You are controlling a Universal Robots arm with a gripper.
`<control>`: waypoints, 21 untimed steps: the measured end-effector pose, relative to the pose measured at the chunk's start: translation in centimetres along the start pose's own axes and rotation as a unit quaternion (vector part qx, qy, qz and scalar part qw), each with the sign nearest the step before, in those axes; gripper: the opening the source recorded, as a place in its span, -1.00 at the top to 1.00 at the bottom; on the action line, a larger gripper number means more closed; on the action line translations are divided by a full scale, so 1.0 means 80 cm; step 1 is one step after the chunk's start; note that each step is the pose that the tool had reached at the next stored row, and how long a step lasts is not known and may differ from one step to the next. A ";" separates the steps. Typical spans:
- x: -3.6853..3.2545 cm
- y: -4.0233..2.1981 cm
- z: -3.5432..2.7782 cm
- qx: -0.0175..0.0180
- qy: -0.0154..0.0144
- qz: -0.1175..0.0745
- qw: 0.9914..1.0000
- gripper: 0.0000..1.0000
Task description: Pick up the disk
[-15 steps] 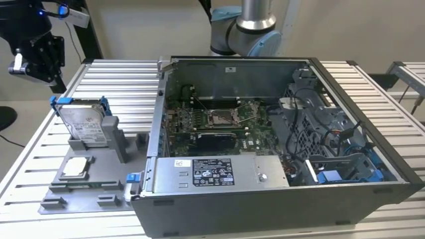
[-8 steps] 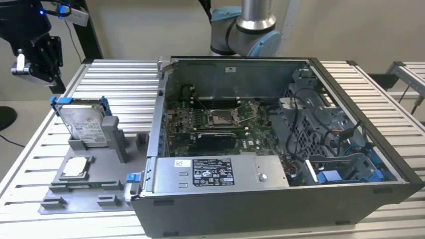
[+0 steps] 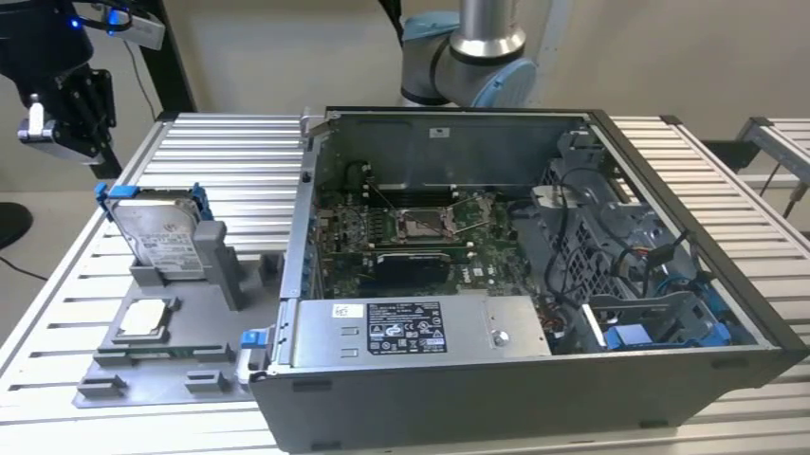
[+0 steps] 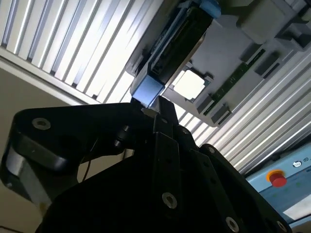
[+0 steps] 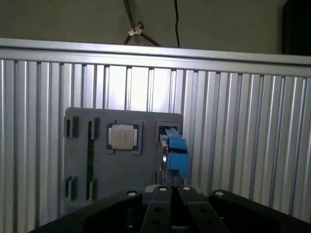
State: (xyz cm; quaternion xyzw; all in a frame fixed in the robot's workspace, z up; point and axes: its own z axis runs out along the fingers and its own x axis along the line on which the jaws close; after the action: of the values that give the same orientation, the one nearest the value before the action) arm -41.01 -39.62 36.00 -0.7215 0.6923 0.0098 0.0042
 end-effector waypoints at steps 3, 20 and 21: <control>0.0000 0.0000 0.0000 0.000 0.000 0.000 1.000 -1.00; -0.0133 -0.0014 0.0124 0.000 0.000 0.000 1.000 -1.00; -0.0152 -0.0015 0.0139 0.000 0.000 0.000 1.000 -1.00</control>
State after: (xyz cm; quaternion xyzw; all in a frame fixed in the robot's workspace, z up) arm -40.95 -38.39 34.92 -0.7215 0.6923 0.0098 0.0042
